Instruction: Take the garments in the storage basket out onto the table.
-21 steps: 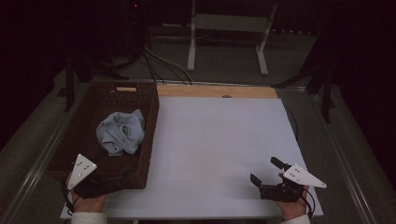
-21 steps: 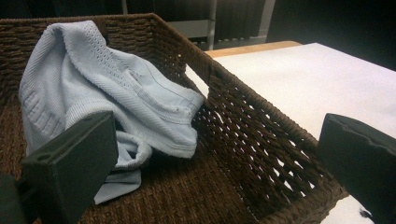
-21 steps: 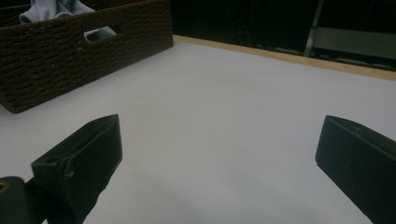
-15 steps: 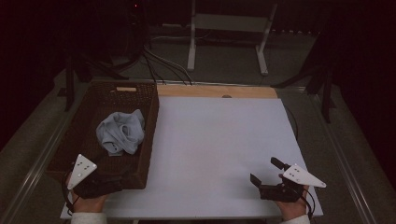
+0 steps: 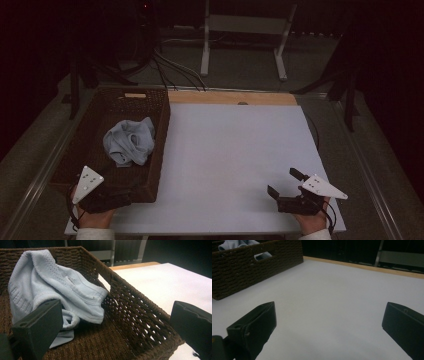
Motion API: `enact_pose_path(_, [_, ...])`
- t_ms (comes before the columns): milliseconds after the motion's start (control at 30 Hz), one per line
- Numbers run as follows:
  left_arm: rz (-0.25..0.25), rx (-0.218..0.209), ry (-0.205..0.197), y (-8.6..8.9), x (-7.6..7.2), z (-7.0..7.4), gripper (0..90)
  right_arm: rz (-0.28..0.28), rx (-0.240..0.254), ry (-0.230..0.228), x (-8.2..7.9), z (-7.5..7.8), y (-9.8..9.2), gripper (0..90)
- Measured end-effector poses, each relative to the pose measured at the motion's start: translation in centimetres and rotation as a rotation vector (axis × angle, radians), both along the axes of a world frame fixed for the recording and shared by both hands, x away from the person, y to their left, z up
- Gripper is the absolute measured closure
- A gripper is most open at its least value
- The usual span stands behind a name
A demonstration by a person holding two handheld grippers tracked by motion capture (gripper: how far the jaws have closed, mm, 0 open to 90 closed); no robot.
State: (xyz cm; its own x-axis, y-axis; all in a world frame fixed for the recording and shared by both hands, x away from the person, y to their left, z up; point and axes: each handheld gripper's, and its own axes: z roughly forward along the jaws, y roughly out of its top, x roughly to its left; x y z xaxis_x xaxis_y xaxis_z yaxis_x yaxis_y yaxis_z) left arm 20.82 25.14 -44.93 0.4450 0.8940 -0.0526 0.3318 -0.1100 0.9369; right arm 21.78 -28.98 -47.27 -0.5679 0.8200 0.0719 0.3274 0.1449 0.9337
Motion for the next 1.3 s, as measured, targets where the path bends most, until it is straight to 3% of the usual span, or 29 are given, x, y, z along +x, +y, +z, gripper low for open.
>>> enact_pose_path(333, [-0.002,0.001,-0.001,0.1,0.1,0.1,0.1,-0.014,0.006,-0.010,-0.1,0.1,-0.3,0.0])
enact_pose_path(600, [-0.010,-0.029,-0.011,0.4,0.2,0.5,0.1,-0.019,0.007,-0.019,-0.2,0.1,-0.3,0.0])
enact_pose_path(767, [-0.035,-0.036,-0.019,0.6,0.2,1.1,0.1,-0.021,0.006,-0.018,-0.1,0.1,-0.3,0.0])
enact_pose_path(900, [-0.049,-0.018,-0.027,0.6,0.3,1.4,0.1,-0.022,0.003,-0.020,-0.2,0.1,-0.2,0.0])
enact_pose_path(1300, [-0.078,-0.055,-0.052,1.3,0.6,2.1,0.2,-0.024,0.003,-0.018,-0.1,0.0,-0.2,0.0])
